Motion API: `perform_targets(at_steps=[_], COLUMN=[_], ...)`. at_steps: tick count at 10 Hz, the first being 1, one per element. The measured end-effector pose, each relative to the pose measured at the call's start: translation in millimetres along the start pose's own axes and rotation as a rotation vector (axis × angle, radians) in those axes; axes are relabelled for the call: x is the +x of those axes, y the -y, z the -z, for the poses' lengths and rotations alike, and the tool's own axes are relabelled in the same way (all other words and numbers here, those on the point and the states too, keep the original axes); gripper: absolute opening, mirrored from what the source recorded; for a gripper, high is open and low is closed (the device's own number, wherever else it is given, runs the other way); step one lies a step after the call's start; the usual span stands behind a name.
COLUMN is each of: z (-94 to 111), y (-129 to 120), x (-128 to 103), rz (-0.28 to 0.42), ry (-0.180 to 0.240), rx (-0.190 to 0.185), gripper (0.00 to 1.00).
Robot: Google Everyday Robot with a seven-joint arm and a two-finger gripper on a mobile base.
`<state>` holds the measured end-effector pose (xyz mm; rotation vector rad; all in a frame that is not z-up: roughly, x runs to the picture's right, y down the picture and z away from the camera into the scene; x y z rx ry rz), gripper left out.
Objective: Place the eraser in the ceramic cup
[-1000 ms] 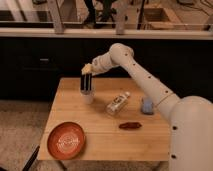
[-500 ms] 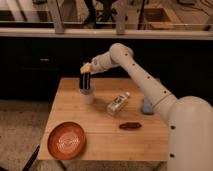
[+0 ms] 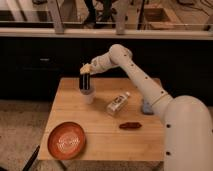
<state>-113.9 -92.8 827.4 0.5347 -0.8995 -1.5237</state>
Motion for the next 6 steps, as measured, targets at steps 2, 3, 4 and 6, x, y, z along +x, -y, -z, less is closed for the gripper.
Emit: perform_targets(at_steps=[2,3,4,6], z=[-3.4,-5.6,-6.3,-7.1], y=[-0.1,0.0,-0.7,-3.4], x=[-0.2,-1.3,-2.3,-5.0], rz=[0.018,0.035,0.044,0.071], ry=[0.012,0.023,0.028,0.044], rx=[0.007,0.012,0.017,0.031], gripper=[0.00,0.00,0.00,0.00])
